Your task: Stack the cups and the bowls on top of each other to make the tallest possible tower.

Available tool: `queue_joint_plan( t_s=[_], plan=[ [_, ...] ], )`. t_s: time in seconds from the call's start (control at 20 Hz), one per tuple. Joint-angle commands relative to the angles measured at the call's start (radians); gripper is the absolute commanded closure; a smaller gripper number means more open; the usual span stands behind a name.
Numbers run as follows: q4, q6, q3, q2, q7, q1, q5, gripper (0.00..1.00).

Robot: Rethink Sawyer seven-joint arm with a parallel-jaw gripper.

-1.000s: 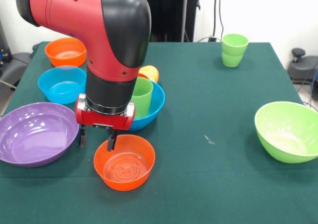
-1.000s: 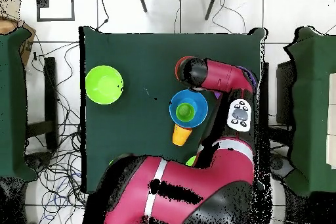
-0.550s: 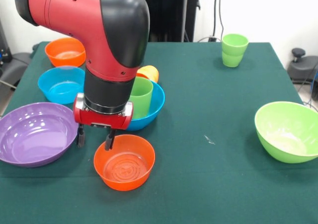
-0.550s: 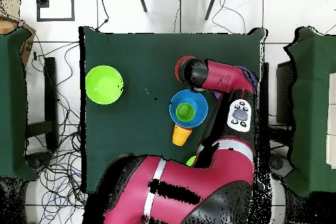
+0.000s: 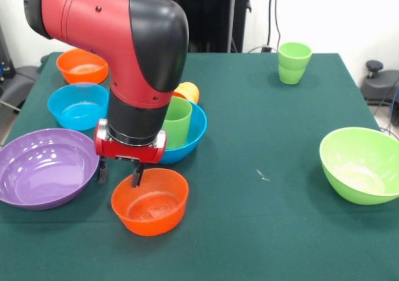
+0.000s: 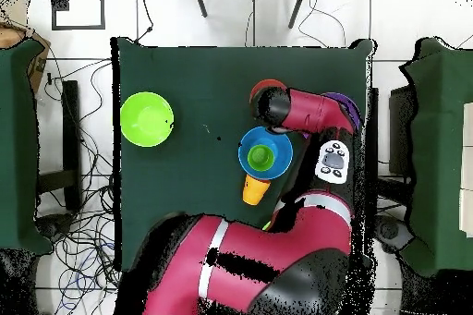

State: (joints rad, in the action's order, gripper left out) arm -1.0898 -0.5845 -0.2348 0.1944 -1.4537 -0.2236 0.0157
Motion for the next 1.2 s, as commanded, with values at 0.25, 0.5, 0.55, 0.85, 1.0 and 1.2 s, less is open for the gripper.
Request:
queue_joint_plan(
  t_s=[0.25, 0.5, 0.55, 0.85, 1.0, 1.2],
  plan=[
    [0.012, 0.038, 0.061, -0.086, -0.111, 0.022, 0.038, 0.00],
    [-0.003, 0.039, 0.066, -0.077, -0.097, 0.019, 0.041, 0.00],
    [-0.003, 0.035, 0.066, -0.076, -0.095, 0.019, 0.041, 0.00],
    [-0.031, 0.032, 0.080, -0.044, -0.064, 0.011, 0.049, 0.00],
    [-0.039, 0.037, 0.083, -0.039, -0.054, 0.008, 0.054, 0.00],
    [-0.063, 0.043, 0.087, -0.023, -0.045, 0.004, 0.058, 0.00]
  ],
)
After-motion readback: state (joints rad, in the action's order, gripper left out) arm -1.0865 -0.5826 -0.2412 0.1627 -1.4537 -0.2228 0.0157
